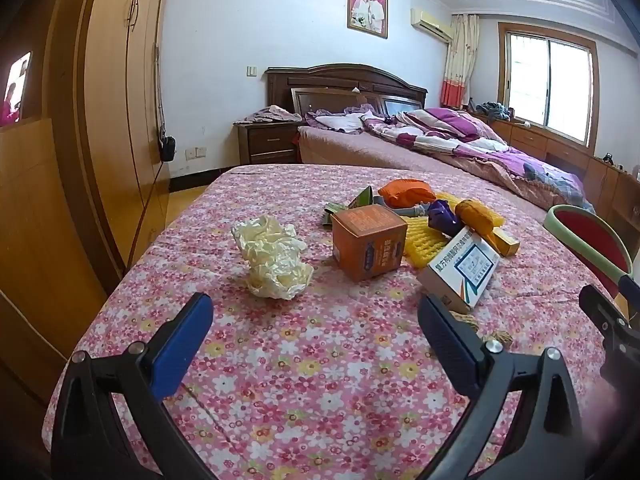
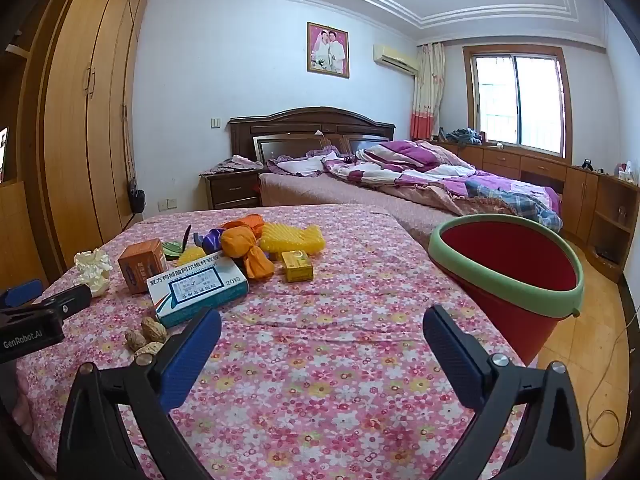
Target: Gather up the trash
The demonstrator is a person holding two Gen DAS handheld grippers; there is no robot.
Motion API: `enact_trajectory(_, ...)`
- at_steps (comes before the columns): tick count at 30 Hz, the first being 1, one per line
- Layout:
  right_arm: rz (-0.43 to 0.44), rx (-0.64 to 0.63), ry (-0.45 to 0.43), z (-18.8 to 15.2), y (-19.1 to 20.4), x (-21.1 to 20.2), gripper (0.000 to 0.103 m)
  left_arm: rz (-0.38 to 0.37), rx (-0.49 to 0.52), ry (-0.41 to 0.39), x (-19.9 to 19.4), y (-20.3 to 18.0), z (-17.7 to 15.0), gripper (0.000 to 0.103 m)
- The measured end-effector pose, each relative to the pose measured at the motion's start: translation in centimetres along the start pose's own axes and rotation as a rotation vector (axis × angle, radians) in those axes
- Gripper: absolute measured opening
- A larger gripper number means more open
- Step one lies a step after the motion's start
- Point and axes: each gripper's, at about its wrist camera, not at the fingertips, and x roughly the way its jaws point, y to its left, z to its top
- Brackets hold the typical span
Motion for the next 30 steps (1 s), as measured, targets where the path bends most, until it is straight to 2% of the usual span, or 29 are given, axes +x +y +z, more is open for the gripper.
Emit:
enact_trajectory(2, 0.014, 0.031, 0.017, 0.04, 0.02, 0.25, 0.103, 0.0, -0.003, 0.0, 0.0, 0.0, -0.01, 0.101)
enact_trajectory(30, 0.006, 0.014, 0.021, -0.02, -0.18, 0.45, 0.103, -0.003, -0.008, -0.006, 0.09, 0.04, 0.03, 0.101)
